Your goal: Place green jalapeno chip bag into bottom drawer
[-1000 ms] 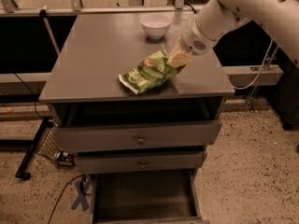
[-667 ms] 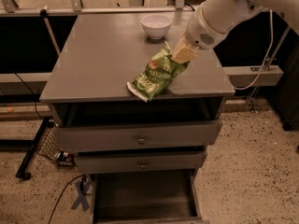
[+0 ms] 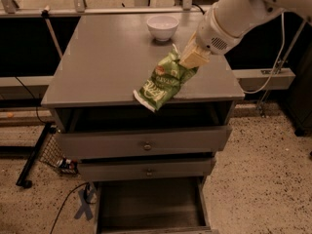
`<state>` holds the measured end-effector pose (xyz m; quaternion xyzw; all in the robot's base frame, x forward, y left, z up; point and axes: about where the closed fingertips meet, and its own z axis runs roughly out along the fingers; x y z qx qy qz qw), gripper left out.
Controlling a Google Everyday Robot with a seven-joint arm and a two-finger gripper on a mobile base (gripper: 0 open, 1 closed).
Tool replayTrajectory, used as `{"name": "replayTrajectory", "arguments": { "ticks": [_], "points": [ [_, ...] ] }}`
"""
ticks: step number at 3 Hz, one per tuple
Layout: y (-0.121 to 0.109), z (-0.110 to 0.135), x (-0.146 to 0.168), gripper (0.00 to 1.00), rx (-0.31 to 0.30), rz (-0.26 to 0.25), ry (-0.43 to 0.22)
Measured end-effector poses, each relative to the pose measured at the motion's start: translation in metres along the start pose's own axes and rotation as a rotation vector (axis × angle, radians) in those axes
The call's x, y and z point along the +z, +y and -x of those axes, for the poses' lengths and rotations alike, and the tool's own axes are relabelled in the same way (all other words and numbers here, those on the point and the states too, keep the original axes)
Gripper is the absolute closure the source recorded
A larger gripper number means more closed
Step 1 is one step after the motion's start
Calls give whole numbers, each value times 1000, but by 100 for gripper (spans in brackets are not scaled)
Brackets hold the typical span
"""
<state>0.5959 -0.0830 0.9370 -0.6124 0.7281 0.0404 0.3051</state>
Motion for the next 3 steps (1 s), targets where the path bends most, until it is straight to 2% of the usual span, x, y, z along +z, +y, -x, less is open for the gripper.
{"name": "replayTrajectory", "arguments": {
  "ticks": [1,2,3],
  "points": [
    [41,9,-31,100,-8,-43,-24],
    [93,6,-42,100,31,-50,-56],
    [117,-11,-24,100,99,-11,-59]
  ]
}}
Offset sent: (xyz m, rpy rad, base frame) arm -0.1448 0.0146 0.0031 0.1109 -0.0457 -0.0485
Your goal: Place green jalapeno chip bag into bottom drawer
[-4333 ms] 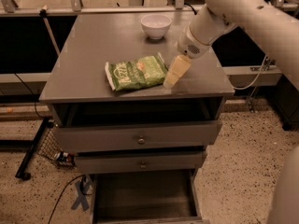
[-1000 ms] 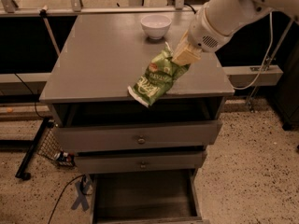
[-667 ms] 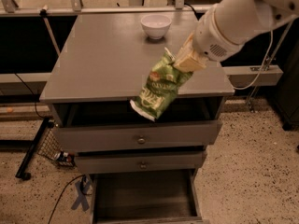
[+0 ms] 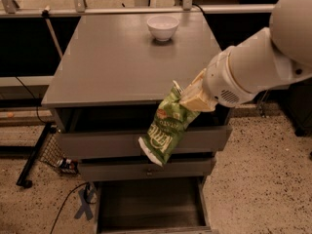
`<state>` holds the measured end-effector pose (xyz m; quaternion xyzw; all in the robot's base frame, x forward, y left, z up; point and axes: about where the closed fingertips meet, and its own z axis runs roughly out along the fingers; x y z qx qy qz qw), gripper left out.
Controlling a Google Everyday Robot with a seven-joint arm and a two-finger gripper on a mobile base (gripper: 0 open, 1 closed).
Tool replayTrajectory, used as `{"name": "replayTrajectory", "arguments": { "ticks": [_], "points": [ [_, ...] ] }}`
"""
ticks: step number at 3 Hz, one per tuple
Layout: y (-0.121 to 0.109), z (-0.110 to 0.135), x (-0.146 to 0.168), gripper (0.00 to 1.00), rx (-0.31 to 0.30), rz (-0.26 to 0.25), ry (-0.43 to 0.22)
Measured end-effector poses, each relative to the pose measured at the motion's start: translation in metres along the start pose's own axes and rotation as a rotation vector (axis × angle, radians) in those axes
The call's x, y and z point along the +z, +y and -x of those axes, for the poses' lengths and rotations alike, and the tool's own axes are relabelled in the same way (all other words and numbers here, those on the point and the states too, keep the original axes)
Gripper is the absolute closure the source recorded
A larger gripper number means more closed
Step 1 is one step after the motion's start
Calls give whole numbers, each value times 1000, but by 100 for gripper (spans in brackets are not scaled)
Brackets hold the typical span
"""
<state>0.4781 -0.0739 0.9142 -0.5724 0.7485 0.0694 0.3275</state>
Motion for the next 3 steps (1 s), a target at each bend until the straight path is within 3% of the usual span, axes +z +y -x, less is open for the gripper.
{"name": "replayTrajectory", "arguments": {
  "ticks": [1,3],
  "points": [
    [18,-37,36,100,91,62,39],
    [22,-48,43,100,121,74,33]
  ]
}}
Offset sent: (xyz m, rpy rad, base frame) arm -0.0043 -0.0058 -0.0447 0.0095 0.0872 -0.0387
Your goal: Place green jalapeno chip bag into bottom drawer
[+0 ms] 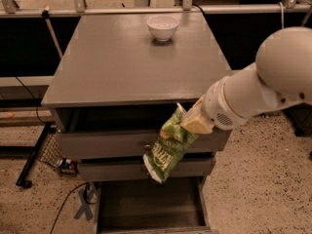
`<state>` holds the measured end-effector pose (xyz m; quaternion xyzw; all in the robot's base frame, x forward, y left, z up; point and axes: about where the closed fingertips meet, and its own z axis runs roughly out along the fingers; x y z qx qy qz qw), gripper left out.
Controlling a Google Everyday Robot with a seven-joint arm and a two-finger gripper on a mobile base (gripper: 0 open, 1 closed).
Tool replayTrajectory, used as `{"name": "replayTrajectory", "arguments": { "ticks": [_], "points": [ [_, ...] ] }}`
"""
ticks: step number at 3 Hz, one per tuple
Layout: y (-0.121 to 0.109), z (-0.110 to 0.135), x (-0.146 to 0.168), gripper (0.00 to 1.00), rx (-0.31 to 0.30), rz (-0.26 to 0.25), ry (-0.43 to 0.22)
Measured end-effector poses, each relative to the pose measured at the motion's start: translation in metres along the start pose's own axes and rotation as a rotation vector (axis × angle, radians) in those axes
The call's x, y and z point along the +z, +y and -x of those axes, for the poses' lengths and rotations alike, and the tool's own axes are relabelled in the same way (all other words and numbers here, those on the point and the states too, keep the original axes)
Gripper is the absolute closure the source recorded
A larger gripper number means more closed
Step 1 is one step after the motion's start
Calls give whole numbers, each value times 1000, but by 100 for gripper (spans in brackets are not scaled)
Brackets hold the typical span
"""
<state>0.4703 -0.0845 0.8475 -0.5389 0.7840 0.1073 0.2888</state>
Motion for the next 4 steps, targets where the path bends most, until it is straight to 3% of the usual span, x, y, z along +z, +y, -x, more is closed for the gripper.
{"name": "replayTrajectory", "arguments": {
  "ticks": [2,4],
  "points": [
    [17,-77,75,100,178,97,25],
    [49,-137,143,100,324,129,64]
  ]
}}
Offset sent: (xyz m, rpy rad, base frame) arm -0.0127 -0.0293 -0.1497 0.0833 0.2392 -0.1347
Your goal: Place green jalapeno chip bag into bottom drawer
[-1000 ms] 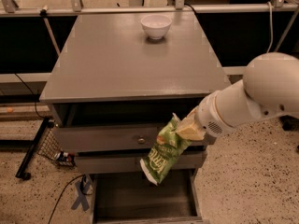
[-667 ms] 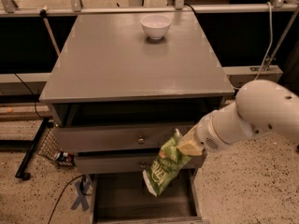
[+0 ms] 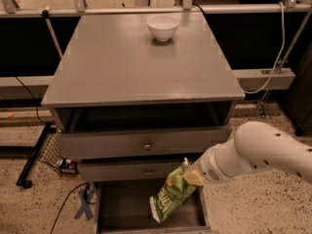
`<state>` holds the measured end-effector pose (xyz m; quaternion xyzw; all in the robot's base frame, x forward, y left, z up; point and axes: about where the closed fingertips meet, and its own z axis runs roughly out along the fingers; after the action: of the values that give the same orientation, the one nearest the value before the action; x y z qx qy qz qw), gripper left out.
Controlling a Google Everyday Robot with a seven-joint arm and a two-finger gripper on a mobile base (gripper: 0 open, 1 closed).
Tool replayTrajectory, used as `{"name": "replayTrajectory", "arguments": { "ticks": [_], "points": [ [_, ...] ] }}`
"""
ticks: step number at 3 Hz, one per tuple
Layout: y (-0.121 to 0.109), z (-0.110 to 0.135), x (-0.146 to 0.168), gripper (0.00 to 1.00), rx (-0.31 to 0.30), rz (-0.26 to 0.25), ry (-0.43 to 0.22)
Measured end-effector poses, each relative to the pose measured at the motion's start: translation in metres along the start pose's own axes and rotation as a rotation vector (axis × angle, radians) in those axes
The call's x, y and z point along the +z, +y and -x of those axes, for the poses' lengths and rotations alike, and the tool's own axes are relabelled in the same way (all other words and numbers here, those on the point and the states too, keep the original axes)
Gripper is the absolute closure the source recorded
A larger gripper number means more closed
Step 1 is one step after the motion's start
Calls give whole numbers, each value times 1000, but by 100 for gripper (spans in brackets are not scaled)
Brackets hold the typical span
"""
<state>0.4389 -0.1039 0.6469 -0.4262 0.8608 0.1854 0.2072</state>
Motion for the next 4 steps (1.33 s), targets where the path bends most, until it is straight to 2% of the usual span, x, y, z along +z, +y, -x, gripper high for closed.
{"name": "replayTrajectory", "arguments": {
  "ticks": [1,2,4],
  "points": [
    [0,0,0,100,0,0,0],
    [-3,-11,14,100,29,16,-8],
    [-22,-50,78,100,148,36,-11]
  ]
}}
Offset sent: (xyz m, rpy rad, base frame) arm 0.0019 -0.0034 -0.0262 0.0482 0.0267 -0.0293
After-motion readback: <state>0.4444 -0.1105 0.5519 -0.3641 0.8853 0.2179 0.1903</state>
